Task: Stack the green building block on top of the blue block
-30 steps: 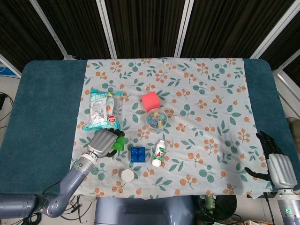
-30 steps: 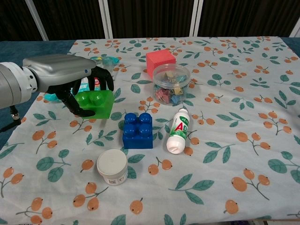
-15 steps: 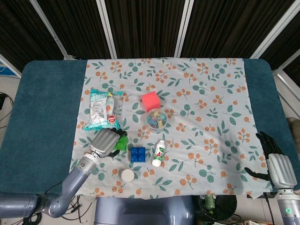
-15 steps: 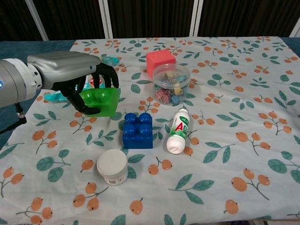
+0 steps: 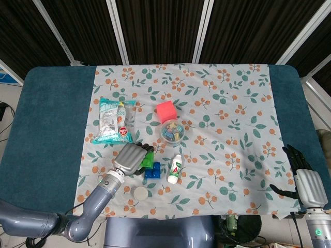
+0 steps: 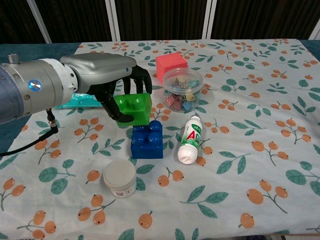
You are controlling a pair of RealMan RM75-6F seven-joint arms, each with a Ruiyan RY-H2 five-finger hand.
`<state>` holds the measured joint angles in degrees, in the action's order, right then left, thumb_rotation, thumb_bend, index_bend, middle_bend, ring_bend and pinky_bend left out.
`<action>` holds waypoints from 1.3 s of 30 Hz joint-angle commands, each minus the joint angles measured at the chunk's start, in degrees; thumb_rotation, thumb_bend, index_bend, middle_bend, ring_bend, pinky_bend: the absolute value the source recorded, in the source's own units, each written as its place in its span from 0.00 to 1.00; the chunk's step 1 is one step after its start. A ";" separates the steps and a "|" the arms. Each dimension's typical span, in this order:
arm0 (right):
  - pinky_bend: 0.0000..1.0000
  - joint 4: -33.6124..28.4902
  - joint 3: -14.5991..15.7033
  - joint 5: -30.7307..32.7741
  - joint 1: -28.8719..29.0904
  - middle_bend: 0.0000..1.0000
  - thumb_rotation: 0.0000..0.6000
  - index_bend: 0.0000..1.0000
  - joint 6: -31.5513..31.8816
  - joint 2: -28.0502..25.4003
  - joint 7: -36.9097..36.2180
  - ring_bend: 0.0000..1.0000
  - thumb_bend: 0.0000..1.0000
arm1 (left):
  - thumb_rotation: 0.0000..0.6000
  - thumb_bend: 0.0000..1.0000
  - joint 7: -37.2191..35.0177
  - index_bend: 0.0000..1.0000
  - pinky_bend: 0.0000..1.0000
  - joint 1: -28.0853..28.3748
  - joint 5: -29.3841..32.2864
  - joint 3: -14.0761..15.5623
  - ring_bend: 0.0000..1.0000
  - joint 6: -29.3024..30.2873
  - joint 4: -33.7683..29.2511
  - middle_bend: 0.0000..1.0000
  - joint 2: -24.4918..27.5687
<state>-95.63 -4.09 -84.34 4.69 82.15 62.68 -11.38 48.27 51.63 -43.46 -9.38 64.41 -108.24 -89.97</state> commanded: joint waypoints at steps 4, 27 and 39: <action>0.21 -0.08 0.00 0.03 0.02 0.00 1.00 0.00 -0.09 -0.08 -0.27 0.00 0.10 | 1.00 0.36 4.72 0.47 0.50 3.36 5.73 -1.92 0.41 2.81 -1.78 0.48 -1.98; 0.21 -0.23 -0.10 0.28 0.08 0.00 1.00 0.00 -0.29 -0.27 -1.08 0.00 0.10 | 1.00 0.36 6.79 0.48 0.51 7.04 10.50 -0.98 0.41 5.60 0.47 0.49 -5.49; 0.21 -0.32 -0.09 0.28 0.07 0.00 1.00 0.00 -0.29 -0.26 -1.16 0.00 0.10 | 1.00 0.36 5.52 0.48 0.51 6.95 10.14 0.44 0.42 5.36 2.57 0.49 -6.73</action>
<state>-95.95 -4.19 -84.06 4.76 81.85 62.42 -12.54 53.84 58.61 -33.28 -8.99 69.82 -105.71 -96.64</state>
